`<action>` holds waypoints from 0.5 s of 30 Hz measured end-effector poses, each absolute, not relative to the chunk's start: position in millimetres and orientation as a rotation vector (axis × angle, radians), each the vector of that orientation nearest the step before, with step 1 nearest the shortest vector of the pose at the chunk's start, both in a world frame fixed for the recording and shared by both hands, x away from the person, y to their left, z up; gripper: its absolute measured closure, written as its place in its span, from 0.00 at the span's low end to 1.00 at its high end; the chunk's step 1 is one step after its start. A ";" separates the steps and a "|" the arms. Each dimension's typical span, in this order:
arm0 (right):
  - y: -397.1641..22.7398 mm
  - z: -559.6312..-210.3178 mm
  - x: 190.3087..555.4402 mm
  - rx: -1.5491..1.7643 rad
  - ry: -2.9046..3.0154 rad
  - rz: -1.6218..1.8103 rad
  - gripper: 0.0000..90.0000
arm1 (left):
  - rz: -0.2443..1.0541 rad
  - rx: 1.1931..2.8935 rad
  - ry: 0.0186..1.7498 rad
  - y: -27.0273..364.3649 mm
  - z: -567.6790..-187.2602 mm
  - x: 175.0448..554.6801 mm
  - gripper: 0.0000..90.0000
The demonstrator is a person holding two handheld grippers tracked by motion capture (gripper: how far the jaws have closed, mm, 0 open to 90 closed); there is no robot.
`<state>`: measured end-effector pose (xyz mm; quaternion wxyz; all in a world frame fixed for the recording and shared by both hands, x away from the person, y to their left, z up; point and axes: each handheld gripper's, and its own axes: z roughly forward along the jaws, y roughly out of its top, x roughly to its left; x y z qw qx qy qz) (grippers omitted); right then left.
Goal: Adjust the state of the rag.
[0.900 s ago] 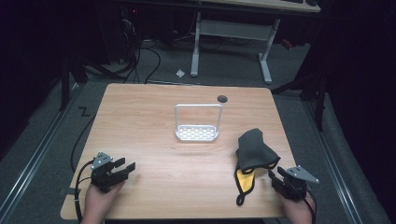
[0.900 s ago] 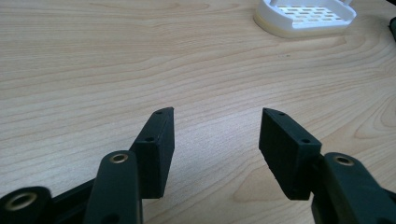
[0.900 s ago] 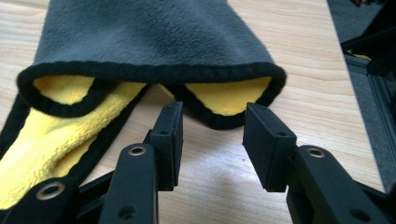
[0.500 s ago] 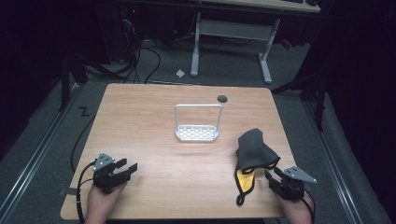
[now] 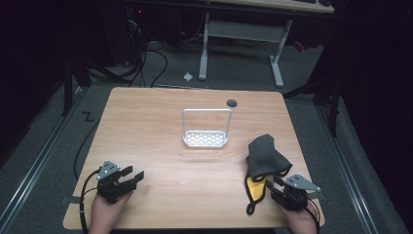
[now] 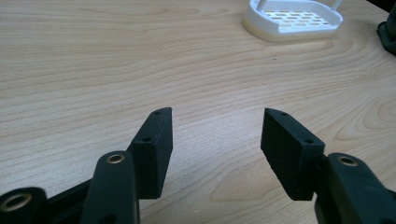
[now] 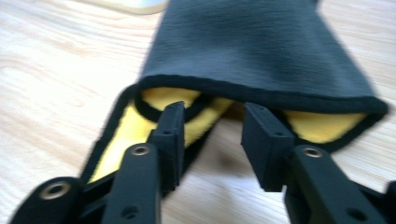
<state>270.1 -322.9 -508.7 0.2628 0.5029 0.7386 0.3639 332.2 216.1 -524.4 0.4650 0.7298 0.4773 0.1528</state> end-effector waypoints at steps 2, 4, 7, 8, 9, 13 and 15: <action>-317.3 -509.9 271.8 1.352 2.029 0.965 0.91 | 0.373 1.794 1.167 215.4 -524.0 332.2 0.49; -310.9 -510.9 274.1 1.328 2.058 0.931 1.00 | 0.378 1.799 1.158 214.3 -523.3 331.9 0.51; -302.8 -517.6 281.9 1.331 2.102 0.863 1.00 | 0.379 1.797 1.150 213.1 -522.0 331.3 0.55; -300.3 -521.1 284.2 1.323 2.124 0.843 1.00 | 0.379 1.799 1.148 212.3 -521.6 330.9 0.55; -297.5 -522.9 285.0 1.318 2.135 0.836 1.00 | 0.378 1.801 1.141 211.1 -521.3 330.3 0.57; -281.5 -523.3 284.2 1.273 2.179 0.861 1.00 | 0.350 1.819 1.109 200.8 -520.3 327.4 0.61; -268.0 -523.5 282.4 1.219 2.218 0.875 1.00 | 0.338 1.834 1.086 191.9 -519.6 325.6 0.62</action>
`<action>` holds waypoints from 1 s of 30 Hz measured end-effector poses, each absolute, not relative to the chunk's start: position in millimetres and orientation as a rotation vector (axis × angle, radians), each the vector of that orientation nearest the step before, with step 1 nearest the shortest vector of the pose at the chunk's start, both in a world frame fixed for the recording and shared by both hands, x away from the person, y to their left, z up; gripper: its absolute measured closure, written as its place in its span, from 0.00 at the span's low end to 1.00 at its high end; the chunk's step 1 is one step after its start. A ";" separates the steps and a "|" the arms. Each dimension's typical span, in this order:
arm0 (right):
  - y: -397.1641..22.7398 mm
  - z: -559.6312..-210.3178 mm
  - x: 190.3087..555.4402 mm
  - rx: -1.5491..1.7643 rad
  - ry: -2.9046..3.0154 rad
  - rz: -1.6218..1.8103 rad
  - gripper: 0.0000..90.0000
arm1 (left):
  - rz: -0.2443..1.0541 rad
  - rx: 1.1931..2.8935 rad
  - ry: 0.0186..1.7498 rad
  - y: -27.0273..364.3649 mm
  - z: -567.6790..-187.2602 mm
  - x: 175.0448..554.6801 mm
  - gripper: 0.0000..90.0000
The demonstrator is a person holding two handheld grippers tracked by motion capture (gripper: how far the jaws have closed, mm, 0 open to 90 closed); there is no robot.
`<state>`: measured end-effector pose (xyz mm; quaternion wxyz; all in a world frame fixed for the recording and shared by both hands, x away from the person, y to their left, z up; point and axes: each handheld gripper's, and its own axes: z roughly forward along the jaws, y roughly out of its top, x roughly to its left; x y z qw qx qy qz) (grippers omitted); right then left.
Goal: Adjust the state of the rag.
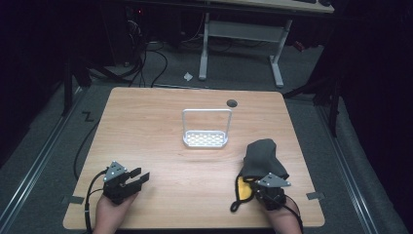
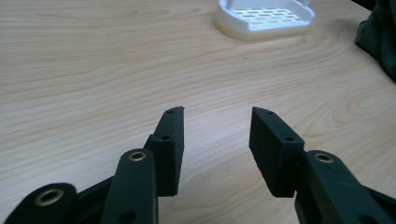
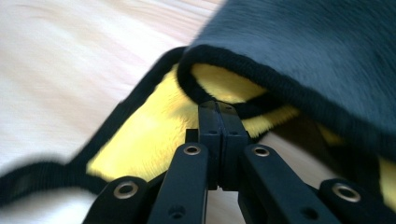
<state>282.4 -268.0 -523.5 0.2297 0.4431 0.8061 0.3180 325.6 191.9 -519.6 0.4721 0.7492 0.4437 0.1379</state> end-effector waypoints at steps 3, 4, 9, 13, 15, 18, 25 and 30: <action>-245.1 -523.6 279.8 1.131 2.270 0.878 1.00 | 0.308 1.857 1.050 175.5 -518.6 322.1 0.64; -238.0 -523.8 278.9 1.099 2.285 0.877 1.00 | 0.292 1.861 1.035 167.6 -518.3 320.2 0.64; -214.9 -523.0 274.4 1.028 2.317 0.895 1.00 | 0.218 1.923 0.961 130.7 -520.2 312.7 0.66; -219.1 -511.3 265.2 1.009 2.268 0.959 1.00 | 0.170 1.960 0.920 105.3 -523.8 310.0 0.68; -227.5 -503.3 259.7 1.018 2.222 1.009 1.00 | 0.139 1.978 0.905 92.1 -524.7 310.1 0.70; -238.1 -494.5 255.2 1.035 2.166 1.047 1.00 | 0.095 2.004 0.869 70.9 -523.5 310.4 0.76; -257.5 -487.1 253.3 1.072 2.084 1.068 0.99 | 0.015 2.071 0.750 6.8 -521.0 307.8 0.97; -260.1 -488.0 254.9 1.088 2.079 1.078 0.96 | 0.043 2.151 0.695 -25.7 -523.9 307.2 1.00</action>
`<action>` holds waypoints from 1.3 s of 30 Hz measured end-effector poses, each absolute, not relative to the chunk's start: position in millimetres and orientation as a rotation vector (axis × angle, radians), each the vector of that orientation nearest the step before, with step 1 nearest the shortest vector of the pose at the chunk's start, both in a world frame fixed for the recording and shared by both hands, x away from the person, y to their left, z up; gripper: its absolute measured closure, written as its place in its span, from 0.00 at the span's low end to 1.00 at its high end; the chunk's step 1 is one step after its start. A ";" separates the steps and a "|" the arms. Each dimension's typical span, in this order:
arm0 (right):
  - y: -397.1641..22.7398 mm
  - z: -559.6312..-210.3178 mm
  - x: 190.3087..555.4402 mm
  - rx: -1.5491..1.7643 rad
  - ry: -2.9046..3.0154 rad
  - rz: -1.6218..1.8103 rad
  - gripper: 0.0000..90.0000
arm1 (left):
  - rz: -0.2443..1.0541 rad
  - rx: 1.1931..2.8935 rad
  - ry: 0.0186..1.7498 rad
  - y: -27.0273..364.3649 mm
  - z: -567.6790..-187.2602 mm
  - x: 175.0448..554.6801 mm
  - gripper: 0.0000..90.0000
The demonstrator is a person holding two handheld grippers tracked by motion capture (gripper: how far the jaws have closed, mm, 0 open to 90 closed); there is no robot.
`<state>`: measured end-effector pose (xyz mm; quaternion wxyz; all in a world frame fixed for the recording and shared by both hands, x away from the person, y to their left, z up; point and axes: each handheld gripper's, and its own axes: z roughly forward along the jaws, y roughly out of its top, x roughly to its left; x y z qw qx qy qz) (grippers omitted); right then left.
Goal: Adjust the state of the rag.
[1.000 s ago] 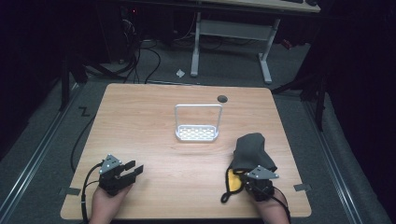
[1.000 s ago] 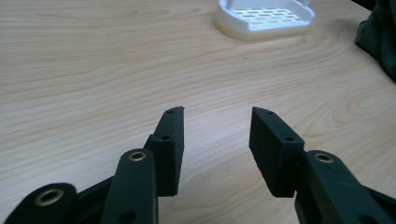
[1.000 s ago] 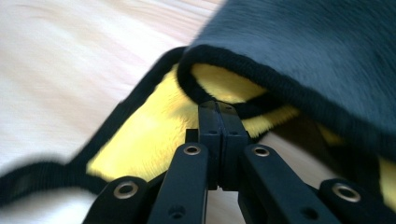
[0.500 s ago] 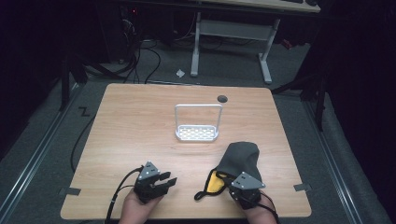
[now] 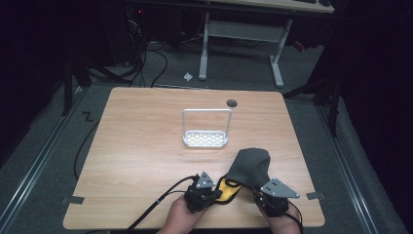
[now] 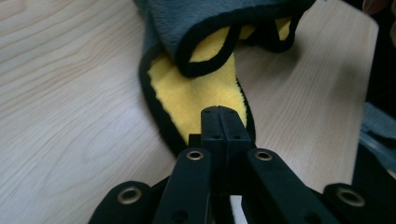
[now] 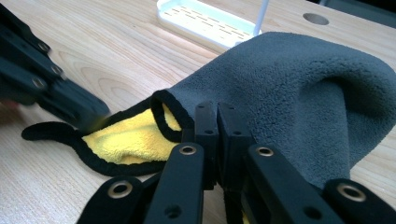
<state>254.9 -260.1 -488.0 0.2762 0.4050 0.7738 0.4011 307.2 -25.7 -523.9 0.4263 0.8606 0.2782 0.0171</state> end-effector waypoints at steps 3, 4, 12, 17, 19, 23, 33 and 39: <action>-259.5 -488.9 257.0 1.091 2.079 1.075 0.93 | 0.051 2.180 0.704 -34.7 -529.2 311.3 1.00; -259.2 -489.4 258.0 1.091 2.077 1.077 0.93 | 0.059 2.186 0.700 -35.9 -528.9 312.2 1.00; -256.6 -496.3 267.3 1.106 2.112 1.025 0.63 | 0.070 2.200 0.686 -36.5 -528.3 314.6 1.00; -250.8 -505.8 271.3 1.078 2.158 0.931 0.72 | 0.074 2.200 0.678 -31.5 -528.7 314.1 1.00; -250.6 -508.5 273.4 1.090 2.167 0.907 0.90 | 0.083 2.203 0.674 -27.7 -528.6 313.5 1.00; -249.2 -508.7 272.7 1.088 2.170 0.909 0.99 | 0.092 2.200 0.681 -13.2 -528.9 312.2 1.00; -242.4 -500.6 265.9 1.047 2.133 0.971 1.00 | 0.135 2.199 0.749 38.7 -527.8 310.8 1.00; -232.0 -498.5 261.8 1.002 2.143 1.003 0.93 | 0.142 2.170 0.781 56.2 -529.7 306.6 1.00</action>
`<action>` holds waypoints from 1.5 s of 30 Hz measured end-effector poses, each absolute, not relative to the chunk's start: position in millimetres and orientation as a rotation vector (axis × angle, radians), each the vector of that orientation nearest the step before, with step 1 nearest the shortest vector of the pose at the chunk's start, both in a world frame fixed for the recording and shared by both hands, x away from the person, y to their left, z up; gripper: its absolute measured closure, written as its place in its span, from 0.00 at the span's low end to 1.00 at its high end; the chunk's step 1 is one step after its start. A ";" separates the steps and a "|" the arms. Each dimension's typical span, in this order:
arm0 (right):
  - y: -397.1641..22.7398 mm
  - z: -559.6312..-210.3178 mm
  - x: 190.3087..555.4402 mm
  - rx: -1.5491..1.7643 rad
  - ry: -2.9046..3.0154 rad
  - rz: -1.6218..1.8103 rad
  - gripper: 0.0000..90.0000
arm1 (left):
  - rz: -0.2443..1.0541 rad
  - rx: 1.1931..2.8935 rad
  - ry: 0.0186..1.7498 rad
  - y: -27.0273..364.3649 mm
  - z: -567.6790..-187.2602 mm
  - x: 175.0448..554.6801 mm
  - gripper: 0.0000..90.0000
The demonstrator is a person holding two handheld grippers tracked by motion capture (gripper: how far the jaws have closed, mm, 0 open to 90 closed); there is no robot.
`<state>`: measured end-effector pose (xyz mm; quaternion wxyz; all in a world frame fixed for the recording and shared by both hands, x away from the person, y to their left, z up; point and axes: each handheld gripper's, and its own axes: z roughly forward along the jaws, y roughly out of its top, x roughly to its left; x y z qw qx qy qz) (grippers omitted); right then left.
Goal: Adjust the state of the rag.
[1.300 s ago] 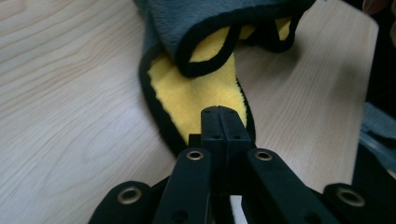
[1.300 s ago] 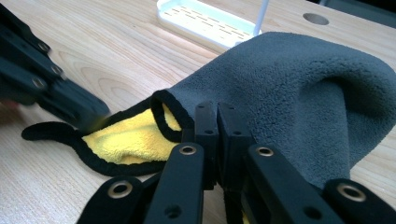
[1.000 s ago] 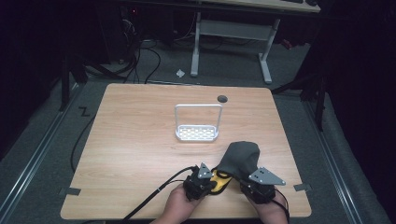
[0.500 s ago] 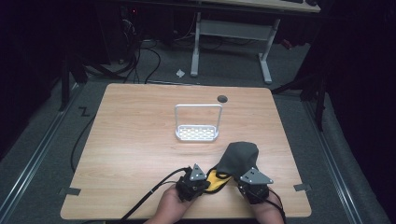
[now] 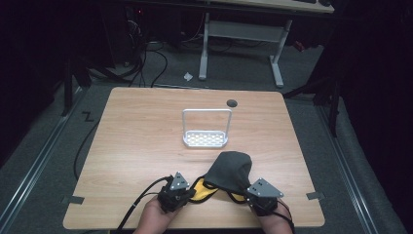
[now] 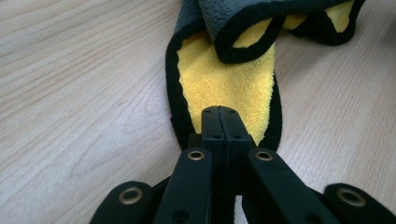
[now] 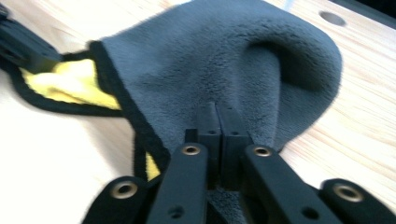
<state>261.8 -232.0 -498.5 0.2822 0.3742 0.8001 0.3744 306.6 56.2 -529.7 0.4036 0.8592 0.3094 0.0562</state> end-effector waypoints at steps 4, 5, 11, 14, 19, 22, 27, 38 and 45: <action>-218.3 -497.8 258.8 0.960 2.190 1.064 0.74 | 0.153 2.147 0.795 57.0 -531.4 303.9 1.00; -215.0 -498.8 259.6 0.962 2.201 1.074 0.67 | 0.154 2.151 0.794 56.6 -531.1 303.7 1.00; -198.8 -511.0 268.6 0.945 2.250 0.970 0.68 | 0.135 2.154 0.785 57.9 -531.0 304.0 1.00; -200.6 -511.8 270.9 0.951 2.252 0.954 0.96 | 0.133 2.150 0.785 58.2 -531.3 303.7 1.00; -215.3 -501.6 266.9 0.964 2.169 0.991 0.99 | 0.122 2.150 0.785 58.9 -531.3 305.1 1.00; -228.7 -496.1 266.6 0.995 2.114 1.006 0.99 | 0.121 2.153 0.790 59.8 -530.8 306.2 1.00; -264.1 -490.6 273.5 1.101 2.005 1.002 1.00 | 0.127 2.143 0.823 68.0 -530.7 310.9 1.00; -301.6 -502.5 292.7 1.272 1.953 0.937 1.00 | 0.190 2.106 0.966 113.2 -529.4 329.9 1.00; -276.6 -497.8 279.1 1.202 2.000 0.989 0.98 | 0.183 2.102 0.959 110.5 -530.2 327.8 1.00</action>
